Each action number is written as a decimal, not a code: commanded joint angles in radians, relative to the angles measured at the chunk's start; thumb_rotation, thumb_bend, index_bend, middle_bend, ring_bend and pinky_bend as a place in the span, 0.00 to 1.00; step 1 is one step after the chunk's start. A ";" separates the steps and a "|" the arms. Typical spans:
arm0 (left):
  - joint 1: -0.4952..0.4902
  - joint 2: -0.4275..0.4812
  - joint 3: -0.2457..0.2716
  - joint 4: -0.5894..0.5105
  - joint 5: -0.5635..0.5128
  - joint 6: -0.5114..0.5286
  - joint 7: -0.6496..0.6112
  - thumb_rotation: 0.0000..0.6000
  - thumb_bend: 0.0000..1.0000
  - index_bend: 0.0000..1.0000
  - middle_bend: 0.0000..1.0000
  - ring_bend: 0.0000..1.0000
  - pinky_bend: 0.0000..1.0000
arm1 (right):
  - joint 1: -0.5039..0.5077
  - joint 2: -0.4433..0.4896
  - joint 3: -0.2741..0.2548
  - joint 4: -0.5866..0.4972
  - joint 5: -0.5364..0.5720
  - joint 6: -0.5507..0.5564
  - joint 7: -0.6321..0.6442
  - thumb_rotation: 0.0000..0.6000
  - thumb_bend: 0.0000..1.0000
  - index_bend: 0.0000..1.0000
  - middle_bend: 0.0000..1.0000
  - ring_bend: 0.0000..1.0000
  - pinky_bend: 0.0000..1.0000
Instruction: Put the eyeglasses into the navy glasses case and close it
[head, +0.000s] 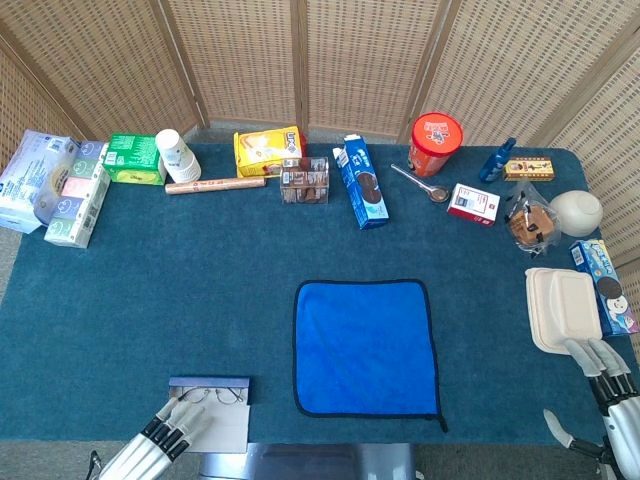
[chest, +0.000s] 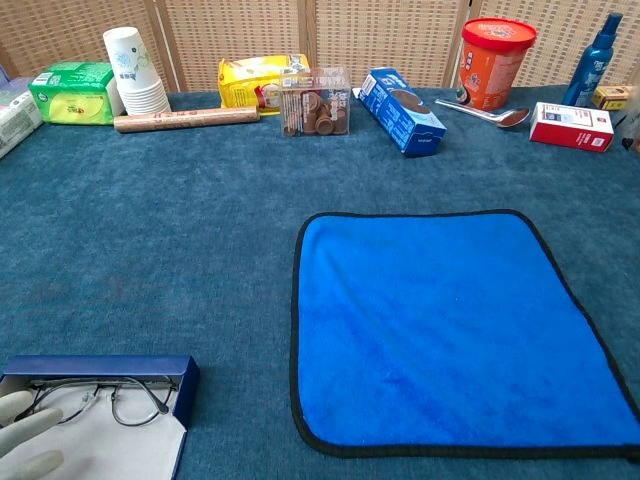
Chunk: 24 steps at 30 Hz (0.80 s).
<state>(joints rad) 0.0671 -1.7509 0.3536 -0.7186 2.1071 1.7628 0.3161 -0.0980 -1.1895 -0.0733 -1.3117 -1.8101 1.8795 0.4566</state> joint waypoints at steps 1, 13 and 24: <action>-0.005 0.001 0.002 -0.004 -0.002 -0.008 -0.001 1.00 0.25 0.09 0.04 0.00 0.09 | -0.007 -0.001 0.000 0.008 0.004 0.012 0.013 0.56 0.35 0.00 0.12 0.00 0.11; -0.027 0.013 0.000 -0.039 -0.001 -0.026 0.030 1.00 0.24 0.10 0.05 0.00 0.10 | -0.019 -0.009 -0.015 0.062 -0.001 0.017 0.027 0.56 0.35 0.00 0.12 0.00 0.11; -0.037 0.018 -0.007 -0.057 0.004 -0.009 0.053 1.00 0.25 0.11 0.06 0.00 0.12 | -0.018 -0.013 -0.020 0.070 -0.005 0.015 0.031 0.56 0.35 0.00 0.12 0.00 0.11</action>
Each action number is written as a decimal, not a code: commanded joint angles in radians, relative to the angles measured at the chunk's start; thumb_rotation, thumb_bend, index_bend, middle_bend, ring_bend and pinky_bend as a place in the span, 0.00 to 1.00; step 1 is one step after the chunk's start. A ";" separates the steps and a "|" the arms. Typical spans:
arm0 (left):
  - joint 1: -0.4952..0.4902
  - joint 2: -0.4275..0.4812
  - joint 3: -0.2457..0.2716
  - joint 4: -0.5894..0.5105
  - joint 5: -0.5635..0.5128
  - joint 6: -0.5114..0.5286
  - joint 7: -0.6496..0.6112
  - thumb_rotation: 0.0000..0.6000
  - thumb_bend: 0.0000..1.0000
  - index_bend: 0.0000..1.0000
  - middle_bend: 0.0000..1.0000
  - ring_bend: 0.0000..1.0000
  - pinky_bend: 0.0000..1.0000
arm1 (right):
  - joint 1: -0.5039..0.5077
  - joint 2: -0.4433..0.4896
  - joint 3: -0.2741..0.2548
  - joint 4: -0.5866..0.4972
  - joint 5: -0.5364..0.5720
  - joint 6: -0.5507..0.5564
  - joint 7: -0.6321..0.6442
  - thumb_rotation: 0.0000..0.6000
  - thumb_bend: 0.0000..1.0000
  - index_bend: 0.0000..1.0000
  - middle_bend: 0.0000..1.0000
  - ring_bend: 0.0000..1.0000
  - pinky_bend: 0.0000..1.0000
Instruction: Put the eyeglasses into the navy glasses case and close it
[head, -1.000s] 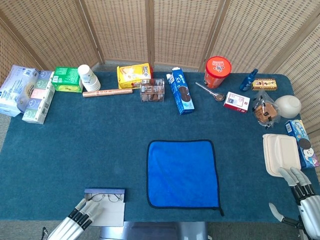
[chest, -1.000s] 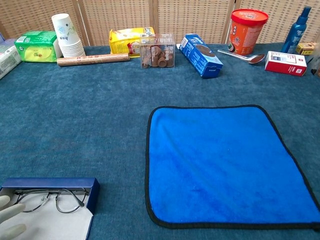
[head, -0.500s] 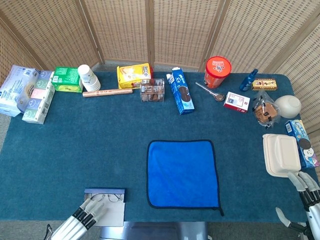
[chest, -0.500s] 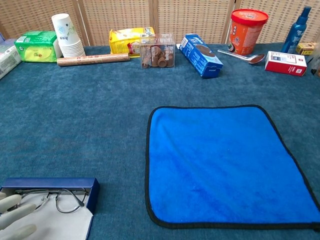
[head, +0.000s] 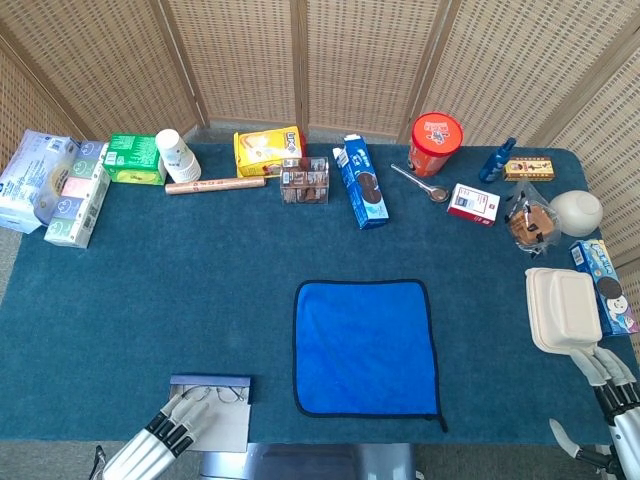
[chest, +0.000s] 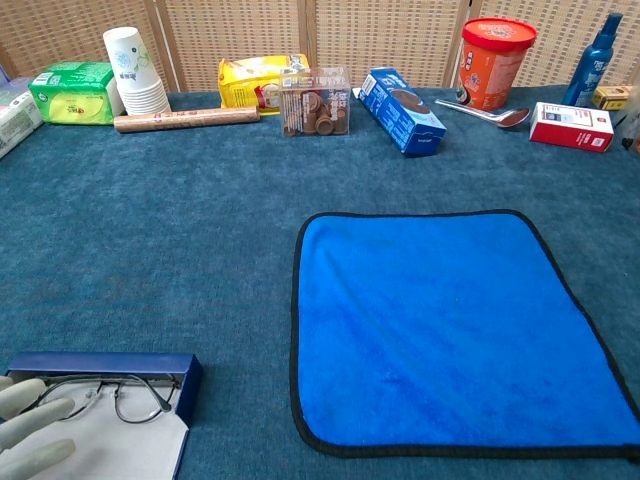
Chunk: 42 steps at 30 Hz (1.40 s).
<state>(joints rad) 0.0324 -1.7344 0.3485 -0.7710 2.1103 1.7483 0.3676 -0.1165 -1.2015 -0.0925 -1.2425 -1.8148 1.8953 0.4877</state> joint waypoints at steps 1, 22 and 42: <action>-0.003 0.002 -0.002 -0.006 0.003 0.008 0.001 1.00 0.25 0.11 0.06 0.00 0.12 | 0.000 -0.002 -0.001 0.001 0.000 -0.001 0.000 0.56 0.35 0.00 0.12 0.00 0.11; -0.012 0.019 -0.049 -0.173 -0.067 -0.008 -0.063 1.00 0.25 0.20 0.11 0.00 0.16 | -0.012 -0.007 -0.005 0.014 0.013 0.003 0.013 0.57 0.35 0.00 0.12 0.00 0.11; 0.004 0.044 -0.080 -0.346 -0.173 -0.097 -0.107 1.00 0.31 0.56 0.22 0.00 0.21 | -0.024 -0.009 -0.002 0.030 0.038 0.001 0.055 0.56 0.35 0.00 0.12 0.00 0.12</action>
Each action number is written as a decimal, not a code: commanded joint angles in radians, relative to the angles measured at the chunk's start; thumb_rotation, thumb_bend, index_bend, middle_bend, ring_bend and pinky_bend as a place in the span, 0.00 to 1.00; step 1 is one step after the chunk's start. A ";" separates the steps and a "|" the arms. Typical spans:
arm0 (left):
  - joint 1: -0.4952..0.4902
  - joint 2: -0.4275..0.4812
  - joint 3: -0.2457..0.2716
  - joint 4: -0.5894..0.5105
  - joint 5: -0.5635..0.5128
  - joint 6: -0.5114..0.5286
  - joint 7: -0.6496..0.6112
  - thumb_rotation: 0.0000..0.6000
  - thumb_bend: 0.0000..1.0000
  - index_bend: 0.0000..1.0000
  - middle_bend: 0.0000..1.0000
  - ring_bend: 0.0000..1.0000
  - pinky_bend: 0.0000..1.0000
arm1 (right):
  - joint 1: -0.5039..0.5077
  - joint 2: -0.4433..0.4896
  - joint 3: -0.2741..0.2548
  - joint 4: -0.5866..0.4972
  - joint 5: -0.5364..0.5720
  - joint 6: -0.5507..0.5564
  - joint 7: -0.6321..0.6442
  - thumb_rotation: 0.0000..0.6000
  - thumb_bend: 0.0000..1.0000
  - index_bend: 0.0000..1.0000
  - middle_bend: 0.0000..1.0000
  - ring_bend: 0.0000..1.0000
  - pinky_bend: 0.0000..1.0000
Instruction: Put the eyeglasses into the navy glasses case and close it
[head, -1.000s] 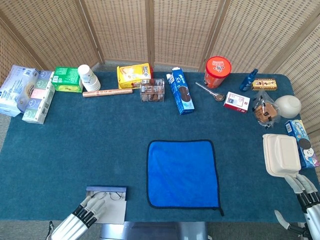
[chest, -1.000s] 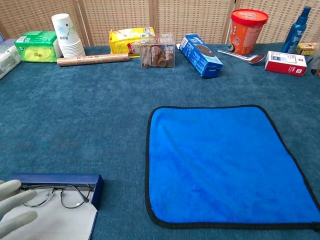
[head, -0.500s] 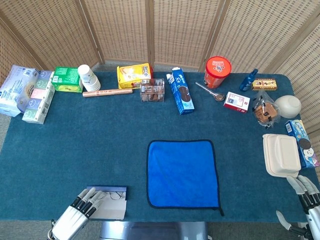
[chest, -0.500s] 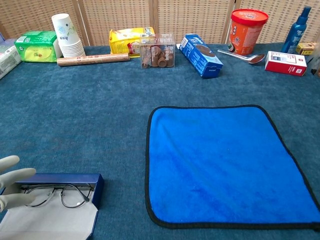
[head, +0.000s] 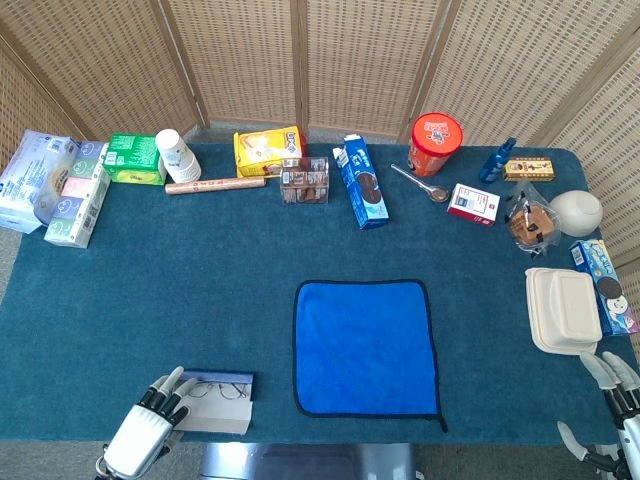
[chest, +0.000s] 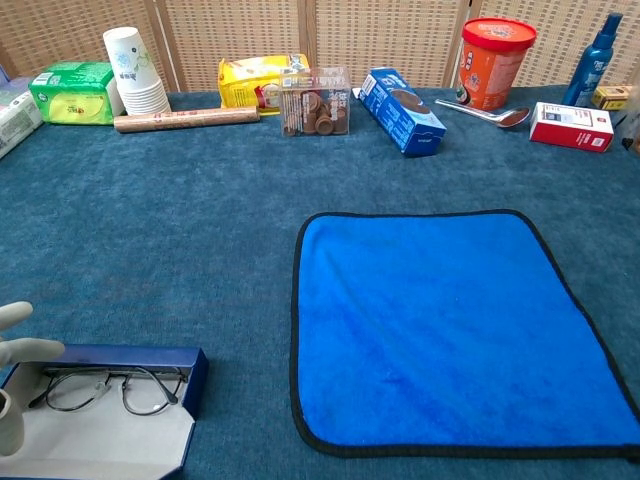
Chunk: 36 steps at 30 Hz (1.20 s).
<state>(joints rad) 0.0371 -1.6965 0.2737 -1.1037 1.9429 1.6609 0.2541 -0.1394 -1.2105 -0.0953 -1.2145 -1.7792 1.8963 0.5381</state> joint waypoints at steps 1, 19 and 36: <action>-0.001 0.008 -0.007 -0.016 -0.004 -0.011 0.014 1.00 0.31 0.57 0.23 0.00 0.21 | -0.001 0.000 0.000 0.002 0.002 0.000 0.008 0.56 0.35 0.00 0.12 0.00 0.12; -0.016 0.014 -0.039 -0.033 -0.011 -0.026 0.038 1.00 0.32 0.61 0.27 0.05 0.28 | -0.014 0.001 0.004 0.006 0.014 0.008 0.037 0.56 0.35 0.00 0.12 0.00 0.12; -0.030 0.008 -0.090 -0.079 -0.059 -0.029 -0.004 1.00 0.32 0.55 0.25 0.05 0.28 | -0.025 0.003 0.011 0.014 0.028 0.015 0.056 0.55 0.35 0.00 0.12 0.00 0.12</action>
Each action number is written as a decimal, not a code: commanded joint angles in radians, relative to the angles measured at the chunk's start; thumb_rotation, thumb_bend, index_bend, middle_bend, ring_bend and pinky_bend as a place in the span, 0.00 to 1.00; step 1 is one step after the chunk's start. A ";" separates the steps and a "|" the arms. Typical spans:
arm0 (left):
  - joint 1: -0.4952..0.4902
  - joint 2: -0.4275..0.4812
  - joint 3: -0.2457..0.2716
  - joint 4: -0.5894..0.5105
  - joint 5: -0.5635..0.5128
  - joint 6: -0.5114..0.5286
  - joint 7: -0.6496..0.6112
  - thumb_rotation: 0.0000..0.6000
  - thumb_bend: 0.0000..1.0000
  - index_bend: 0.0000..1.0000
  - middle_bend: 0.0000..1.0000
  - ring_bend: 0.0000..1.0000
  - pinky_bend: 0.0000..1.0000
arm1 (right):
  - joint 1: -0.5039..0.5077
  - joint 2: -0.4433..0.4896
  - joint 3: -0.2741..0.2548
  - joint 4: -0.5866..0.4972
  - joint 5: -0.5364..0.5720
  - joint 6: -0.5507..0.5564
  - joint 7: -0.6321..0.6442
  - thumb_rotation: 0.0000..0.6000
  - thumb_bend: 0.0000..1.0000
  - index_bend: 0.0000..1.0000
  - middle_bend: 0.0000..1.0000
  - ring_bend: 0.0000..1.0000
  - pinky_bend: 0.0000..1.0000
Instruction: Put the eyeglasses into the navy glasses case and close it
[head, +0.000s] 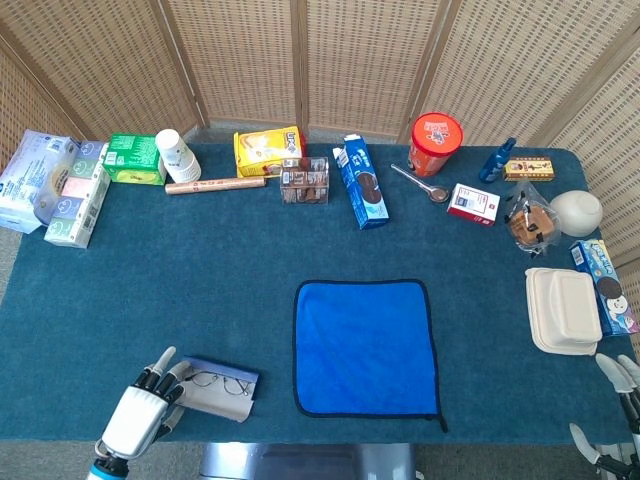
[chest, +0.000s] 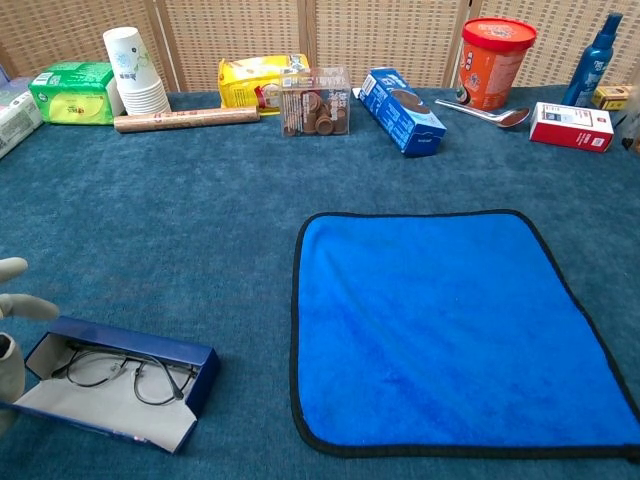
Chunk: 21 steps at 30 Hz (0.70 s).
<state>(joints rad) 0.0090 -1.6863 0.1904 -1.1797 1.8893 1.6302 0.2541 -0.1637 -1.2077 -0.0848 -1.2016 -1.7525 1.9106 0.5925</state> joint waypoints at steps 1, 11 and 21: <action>-0.003 -0.004 -0.011 -0.004 -0.008 0.002 -0.006 1.00 0.32 0.55 0.25 0.05 0.28 | -0.001 0.000 0.001 0.001 0.002 0.001 0.002 0.55 0.35 0.00 0.12 0.00 0.12; -0.019 -0.011 -0.048 -0.019 -0.039 -0.009 -0.009 1.00 0.32 0.52 0.23 0.05 0.27 | -0.001 0.003 0.005 -0.003 0.003 -0.002 0.001 0.55 0.35 0.00 0.12 0.00 0.12; -0.047 -0.033 -0.103 -0.041 -0.088 -0.032 -0.022 1.00 0.31 0.51 0.22 0.03 0.26 | 0.001 0.007 0.008 -0.010 0.005 -0.010 -0.004 0.54 0.35 0.00 0.12 0.00 0.12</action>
<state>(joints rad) -0.0342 -1.7160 0.0934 -1.2171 1.8080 1.6034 0.2343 -0.1625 -1.2004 -0.0769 -1.2121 -1.7475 1.9012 0.5890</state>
